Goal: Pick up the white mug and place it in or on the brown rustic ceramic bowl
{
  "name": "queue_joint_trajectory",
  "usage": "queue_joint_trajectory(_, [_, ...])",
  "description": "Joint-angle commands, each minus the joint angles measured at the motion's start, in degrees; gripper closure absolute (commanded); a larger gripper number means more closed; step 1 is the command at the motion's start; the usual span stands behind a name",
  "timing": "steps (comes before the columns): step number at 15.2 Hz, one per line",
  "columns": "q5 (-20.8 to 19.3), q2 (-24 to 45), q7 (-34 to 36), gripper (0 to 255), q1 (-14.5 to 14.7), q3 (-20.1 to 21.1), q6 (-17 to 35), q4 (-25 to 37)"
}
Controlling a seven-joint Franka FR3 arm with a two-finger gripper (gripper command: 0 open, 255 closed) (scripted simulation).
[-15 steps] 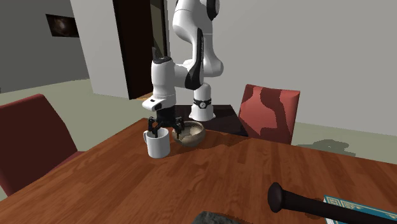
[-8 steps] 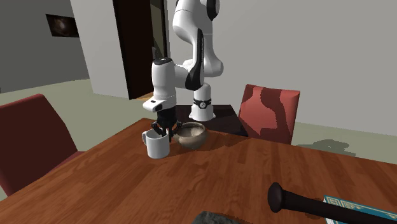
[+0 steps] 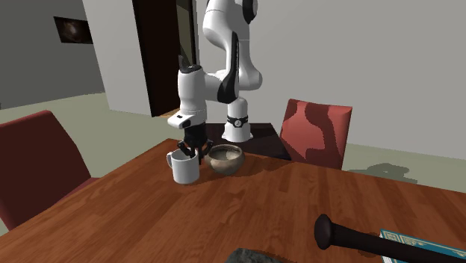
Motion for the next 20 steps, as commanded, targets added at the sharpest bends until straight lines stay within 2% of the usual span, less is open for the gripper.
queue_joint_trajectory(1, [-0.7, -1.5, 0.4, 255, 0.0, -0.1, -1.7, 0.1])
queue_joint_trajectory(20, [-4.3, -14.2, 2.8, 255, -0.3, 0.5, -18.3, 4.4])
